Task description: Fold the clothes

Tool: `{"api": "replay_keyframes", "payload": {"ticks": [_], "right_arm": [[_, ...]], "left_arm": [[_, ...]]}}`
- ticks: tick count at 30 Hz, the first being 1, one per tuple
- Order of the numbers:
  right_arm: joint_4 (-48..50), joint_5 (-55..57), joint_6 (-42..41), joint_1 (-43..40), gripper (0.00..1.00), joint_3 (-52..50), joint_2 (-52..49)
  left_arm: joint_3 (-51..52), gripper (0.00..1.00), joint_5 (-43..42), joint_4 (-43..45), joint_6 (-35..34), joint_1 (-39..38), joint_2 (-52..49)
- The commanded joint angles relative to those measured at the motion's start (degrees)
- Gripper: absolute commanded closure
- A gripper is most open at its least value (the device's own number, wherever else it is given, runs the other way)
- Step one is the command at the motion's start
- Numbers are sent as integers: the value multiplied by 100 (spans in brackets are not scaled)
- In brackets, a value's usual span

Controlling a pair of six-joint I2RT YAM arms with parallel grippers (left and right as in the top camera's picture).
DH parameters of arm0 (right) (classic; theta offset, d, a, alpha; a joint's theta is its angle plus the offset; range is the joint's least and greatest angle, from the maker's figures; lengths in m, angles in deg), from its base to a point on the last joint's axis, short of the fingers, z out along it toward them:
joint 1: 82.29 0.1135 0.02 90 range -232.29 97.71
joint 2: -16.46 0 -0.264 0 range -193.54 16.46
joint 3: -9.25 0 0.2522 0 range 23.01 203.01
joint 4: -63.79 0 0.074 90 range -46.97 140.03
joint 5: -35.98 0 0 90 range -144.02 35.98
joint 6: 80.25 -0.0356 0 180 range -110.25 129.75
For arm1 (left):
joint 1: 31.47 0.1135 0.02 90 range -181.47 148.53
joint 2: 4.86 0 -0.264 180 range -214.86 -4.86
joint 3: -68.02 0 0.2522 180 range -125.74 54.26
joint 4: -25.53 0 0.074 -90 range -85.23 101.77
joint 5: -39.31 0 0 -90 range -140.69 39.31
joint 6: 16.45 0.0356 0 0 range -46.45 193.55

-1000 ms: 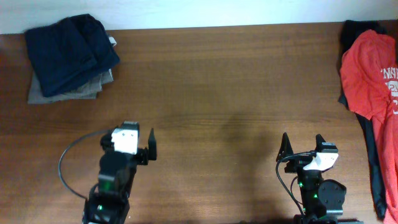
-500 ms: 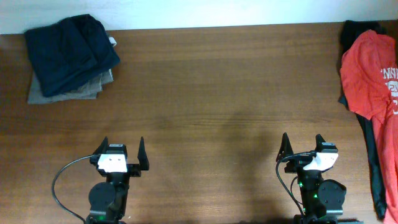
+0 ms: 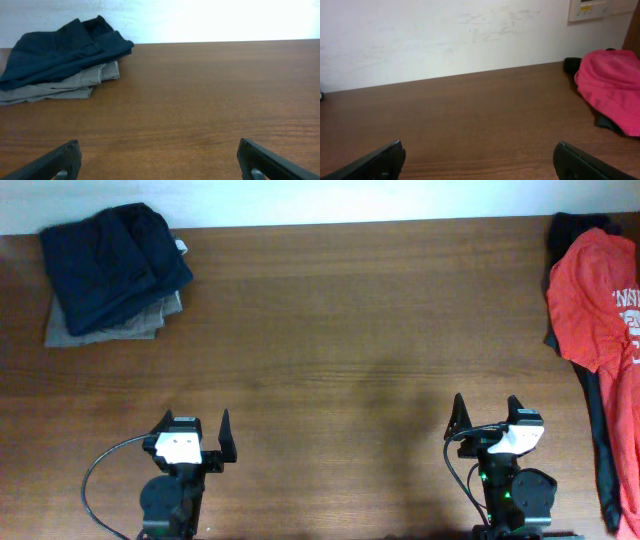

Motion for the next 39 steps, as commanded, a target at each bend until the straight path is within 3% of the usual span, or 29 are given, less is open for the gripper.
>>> {"api": "replay_keyframes", "payload": {"ticks": [1,8,39], "right_arm": [[-37,50,-2,24,1,-26,37],[-37,50,-2,24,1,-26,37],[-37,50,-2,24,1,-26,37]], "left_arm": [[15,1,-92,-72,-13,26,437],[15,1,-103,-46,-17,26,817],[13,1,-83,-68,-15,144,793]]}}
